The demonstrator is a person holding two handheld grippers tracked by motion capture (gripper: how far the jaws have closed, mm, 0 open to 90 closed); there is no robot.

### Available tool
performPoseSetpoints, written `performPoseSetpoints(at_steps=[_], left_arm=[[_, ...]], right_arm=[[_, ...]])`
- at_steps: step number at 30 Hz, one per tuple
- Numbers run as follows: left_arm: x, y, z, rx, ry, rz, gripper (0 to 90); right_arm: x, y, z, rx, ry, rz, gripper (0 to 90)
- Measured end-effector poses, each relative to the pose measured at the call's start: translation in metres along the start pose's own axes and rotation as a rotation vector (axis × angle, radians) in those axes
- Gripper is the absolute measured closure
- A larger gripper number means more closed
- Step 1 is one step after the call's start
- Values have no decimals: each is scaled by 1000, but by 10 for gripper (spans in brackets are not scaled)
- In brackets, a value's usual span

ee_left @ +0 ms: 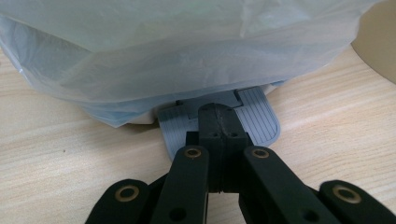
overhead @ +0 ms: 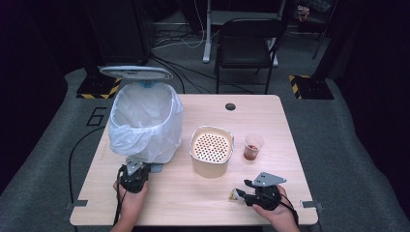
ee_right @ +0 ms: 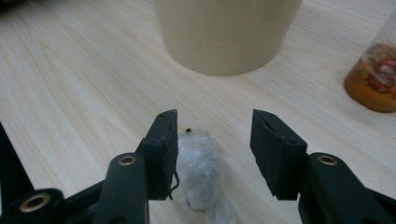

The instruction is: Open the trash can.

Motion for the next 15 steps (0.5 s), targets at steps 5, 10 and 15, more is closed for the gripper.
performPoseSetpoints(at_steps=[5,10,15], left_arm=[[0,0,0,7,3,7,900],[0,0,0,4,1,1,900],[0,0,0,9,3,8,900]], right_arm=[[4,3,-5,-24,32,35,541],[13,1,-13,-48,92,39,587],[16,-1,-15,-39,116,58,636]])
Point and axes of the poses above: each handheld gripper's, and its own axes: x roughly forward along the jaws, z roughly out of its top, y roughly to its left, the point moved 5 cm from there along x, roughly forward along the jaws, and after that the axes turned 9 degrees about -z, right-handed, at the moved point
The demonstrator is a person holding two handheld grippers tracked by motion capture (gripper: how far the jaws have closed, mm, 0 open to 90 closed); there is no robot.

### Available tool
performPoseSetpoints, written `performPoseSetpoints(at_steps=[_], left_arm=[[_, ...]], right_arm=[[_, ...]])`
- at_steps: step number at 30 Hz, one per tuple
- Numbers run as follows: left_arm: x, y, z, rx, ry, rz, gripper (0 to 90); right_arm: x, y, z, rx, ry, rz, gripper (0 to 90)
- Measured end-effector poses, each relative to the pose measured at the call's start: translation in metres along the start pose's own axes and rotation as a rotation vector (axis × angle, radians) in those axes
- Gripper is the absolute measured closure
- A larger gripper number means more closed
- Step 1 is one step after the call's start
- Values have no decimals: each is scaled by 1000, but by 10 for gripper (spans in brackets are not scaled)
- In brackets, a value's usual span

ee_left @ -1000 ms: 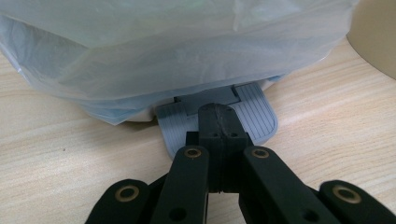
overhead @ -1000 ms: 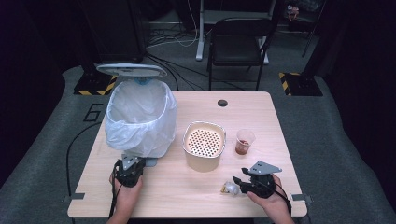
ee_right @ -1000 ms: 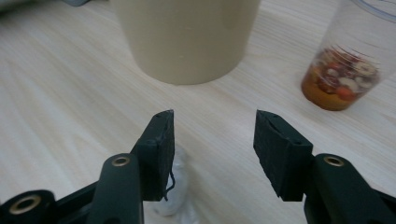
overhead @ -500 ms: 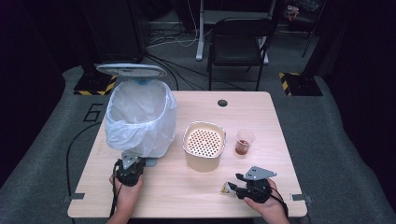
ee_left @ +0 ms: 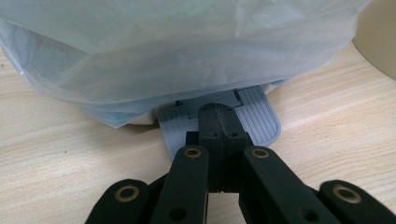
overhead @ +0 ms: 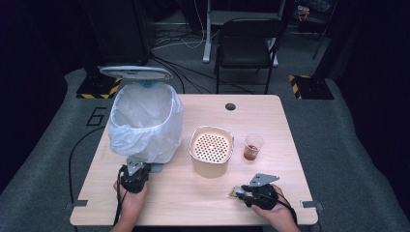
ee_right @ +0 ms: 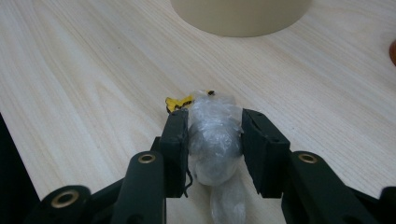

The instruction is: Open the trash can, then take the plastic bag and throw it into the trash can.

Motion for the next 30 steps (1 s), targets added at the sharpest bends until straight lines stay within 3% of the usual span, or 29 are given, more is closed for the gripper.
performPoseSetpoints(at_steps=[4,5,6,7,8,10,17,18,25,26,28,30], left_arm=[[0,0,0,8,1,5,900],[2,-3,0,-27,-13,-9,900],[0,-1,0,2,-4,4,900],[0,-1,0,6,-3,5,900],[2,-4,0,-27,-19,-4,900],[2,-4,0,-14,-12,2,900],[2,-3,0,-27,-15,-7,900],[0,0,0,16,1,9,900],[0,0,0,12,-3,10,900],[2,-4,0,-24,-15,-1,900],[2,-4,0,-25,-14,0,900],[0,-1,0,4,-2,5,900]], right_arm=[[1,-2,1,-9,-5,-2,656],[0,-2,1,-7,-6,-4,661],[0,-1,2,-1,-6,-3,663],[-1,0,2,4,-6,3,665],[-1,0,3,10,-7,10,666],[-3,0,5,12,-24,17,667],[-5,1,11,28,-29,20,666],[-5,1,11,24,-28,27,665],[-11,-1,20,31,-46,46,665],[-14,-1,23,39,-49,45,665],[-15,-2,24,36,-50,42,665],[-20,-4,32,35,-59,35,665]])
Point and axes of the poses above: each handheld gripper's, and its own axes: x roughly forward along the jaws, z roughly out of its top, y roughly to its left, the point moved 5 cm from there along x, roughly forward along the jaws, and after that the axes turned 9 degrees about -z, right-handed, at the moved point
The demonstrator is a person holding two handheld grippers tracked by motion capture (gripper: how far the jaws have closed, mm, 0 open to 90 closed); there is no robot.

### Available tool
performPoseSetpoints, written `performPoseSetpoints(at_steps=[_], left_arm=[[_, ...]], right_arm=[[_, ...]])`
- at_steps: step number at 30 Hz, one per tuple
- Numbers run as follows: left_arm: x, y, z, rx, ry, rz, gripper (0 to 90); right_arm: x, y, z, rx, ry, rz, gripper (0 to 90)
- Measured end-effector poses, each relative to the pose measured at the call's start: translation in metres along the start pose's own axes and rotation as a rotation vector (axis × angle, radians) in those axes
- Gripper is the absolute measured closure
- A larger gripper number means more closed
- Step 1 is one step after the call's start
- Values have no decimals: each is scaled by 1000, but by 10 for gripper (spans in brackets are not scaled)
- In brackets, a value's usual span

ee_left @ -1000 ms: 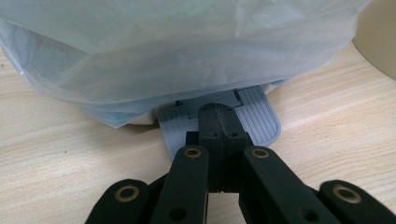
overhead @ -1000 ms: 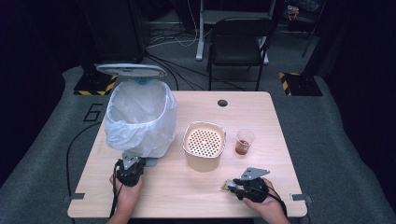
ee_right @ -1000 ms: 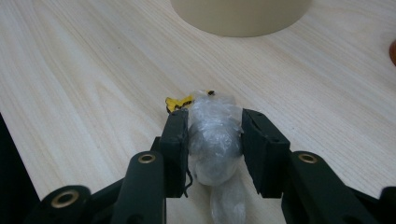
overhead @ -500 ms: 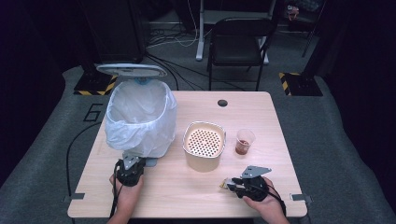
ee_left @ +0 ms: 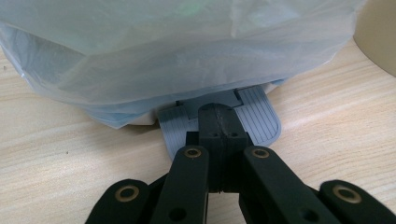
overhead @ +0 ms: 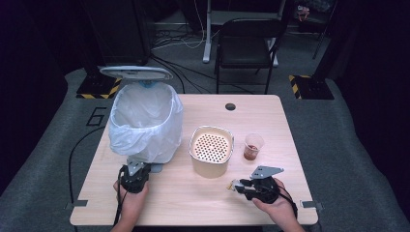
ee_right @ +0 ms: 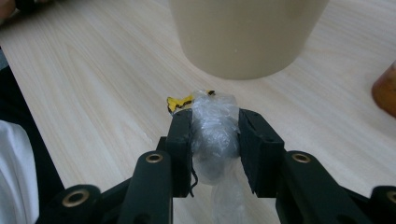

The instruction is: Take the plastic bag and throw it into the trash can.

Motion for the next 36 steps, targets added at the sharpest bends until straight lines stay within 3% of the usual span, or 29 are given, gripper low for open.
performPoseSetpoints(at_steps=[2,10,16,23,26,28,29,30,31,32,35,36], left_arm=[[1,-2,0,-29,-11,-10,900],[1,-3,0,-25,-8,-7,900],[2,-8,-1,38,14,47,900],[1,-5,0,15,5,28,900],[2,-3,0,-25,-13,-4,900],[2,-3,0,-21,-10,-1,900],[0,-1,1,14,-6,13,900],[0,-1,1,14,-6,13,900],[2,-3,0,-21,-10,-2,900],[0,-1,0,9,1,10,900],[1,-3,-1,-9,1,5,900],[0,0,0,28,8,18,900]], right_arm=[[-5,-1,7,-4,-2,2,665],[-22,1,40,-53,-42,4,664],[-28,8,69,-79,-75,6,663],[-29,14,82,-109,-85,18,664],[-29,16,88,-110,-94,27,664],[-31,17,91,-104,-96,32,664],[-32,17,92,-107,-97,34,664],[-32,17,94,-110,-103,32,664],[-32,17,94,-110,-103,32,664],[-34,17,97,-110,-107,33,664],[-36,16,101,-110,-115,37,664],[-37,15,103,-111,-117,33,664]])
Point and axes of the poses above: each handheld gripper's, and its own axes: x roughly forward along the jaws, z roughly out of its top, y roughly to its left, the point moved 5 cm from there along x, roughly forward along the jaws, and after that the axes turned 9 degrees about -z, right-handed, at the moved point
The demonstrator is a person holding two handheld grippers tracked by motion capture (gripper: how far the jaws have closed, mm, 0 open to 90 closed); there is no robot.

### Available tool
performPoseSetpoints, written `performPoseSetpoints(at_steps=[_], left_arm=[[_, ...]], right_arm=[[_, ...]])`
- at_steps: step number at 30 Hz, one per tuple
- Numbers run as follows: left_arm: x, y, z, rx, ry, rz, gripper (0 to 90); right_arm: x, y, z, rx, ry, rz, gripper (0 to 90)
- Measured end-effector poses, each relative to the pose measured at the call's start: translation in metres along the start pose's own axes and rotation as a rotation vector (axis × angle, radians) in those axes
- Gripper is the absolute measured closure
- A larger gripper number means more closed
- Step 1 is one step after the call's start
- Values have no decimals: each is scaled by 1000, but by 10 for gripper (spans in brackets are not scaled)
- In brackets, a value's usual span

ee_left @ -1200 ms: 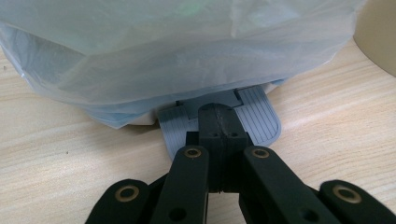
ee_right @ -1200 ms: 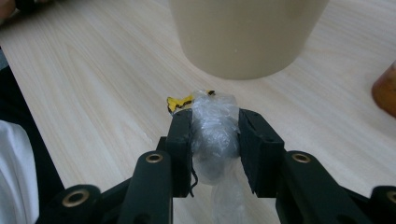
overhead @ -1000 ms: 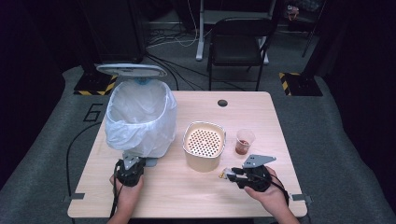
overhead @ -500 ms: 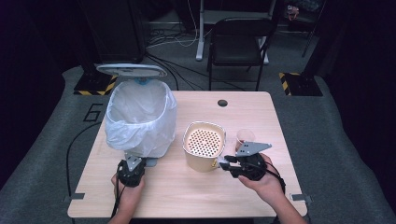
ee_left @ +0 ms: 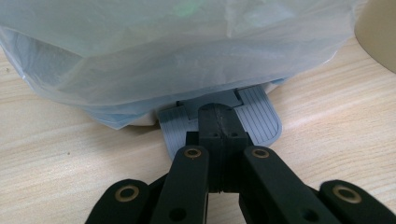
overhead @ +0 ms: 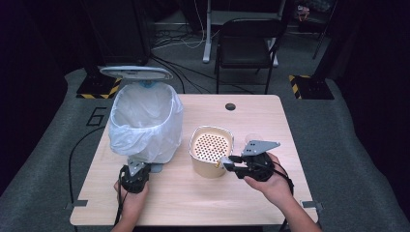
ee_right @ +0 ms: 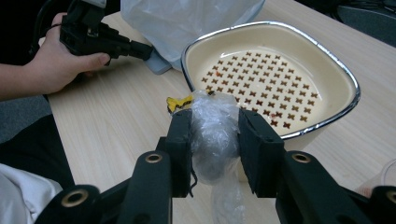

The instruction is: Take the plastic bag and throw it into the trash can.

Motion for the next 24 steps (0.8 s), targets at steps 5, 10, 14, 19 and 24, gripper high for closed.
performPoseSetpoints(at_steps=[5,10,14,19,24], left_arm=[[1,-2,0,-24,-4,-11,900],[2,-3,0,-48,-22,-23,900],[2,-3,0,-50,-18,-21,900],[1,-3,0,-38,-17,-15,900],[2,-3,0,-49,-19,-18,900]], right_arm=[[0,-1,15,-21,-13,-12,664],[5,-3,29,-34,-20,-14,664],[14,-5,48,-37,-30,-2,665],[27,-5,82,-28,-65,17,665],[38,0,114,-53,-95,27,665]])
Point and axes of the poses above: each handheld gripper's, and its own axes: x roughly forward along the jaws, z roughly out of its top, y roughly to its left, the point moved 5 cm from there along x, roughly forward along the jaws, and after that the axes turned 9 degrees about -z, right-handed, at the moved point
